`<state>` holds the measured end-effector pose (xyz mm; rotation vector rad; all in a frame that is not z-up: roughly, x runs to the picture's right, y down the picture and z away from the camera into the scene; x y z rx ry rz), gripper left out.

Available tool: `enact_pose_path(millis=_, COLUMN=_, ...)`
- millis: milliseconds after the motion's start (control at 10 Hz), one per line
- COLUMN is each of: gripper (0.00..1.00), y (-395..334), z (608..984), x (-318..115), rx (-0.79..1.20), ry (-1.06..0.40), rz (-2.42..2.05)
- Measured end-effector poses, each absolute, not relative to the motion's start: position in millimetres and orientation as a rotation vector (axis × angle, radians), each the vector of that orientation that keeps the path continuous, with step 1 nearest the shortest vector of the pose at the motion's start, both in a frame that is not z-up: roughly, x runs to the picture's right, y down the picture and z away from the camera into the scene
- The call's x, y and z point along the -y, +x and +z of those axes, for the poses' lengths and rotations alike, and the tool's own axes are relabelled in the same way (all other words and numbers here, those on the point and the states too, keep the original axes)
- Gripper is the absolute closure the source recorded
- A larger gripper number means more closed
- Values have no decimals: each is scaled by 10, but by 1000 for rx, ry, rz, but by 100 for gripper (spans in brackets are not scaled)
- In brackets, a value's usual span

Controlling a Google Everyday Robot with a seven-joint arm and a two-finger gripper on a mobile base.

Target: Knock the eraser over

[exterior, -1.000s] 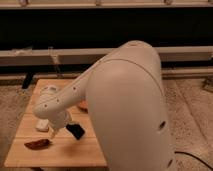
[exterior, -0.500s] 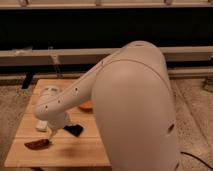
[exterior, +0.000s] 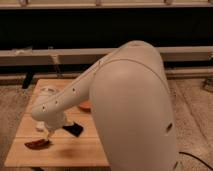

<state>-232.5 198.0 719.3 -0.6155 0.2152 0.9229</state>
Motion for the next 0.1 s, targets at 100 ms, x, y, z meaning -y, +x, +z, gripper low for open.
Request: enact_pose_path(millis=100, gripper=20, y=-2285, z=7196, x=-1965, rx=-218, ry=-610, rz=924)
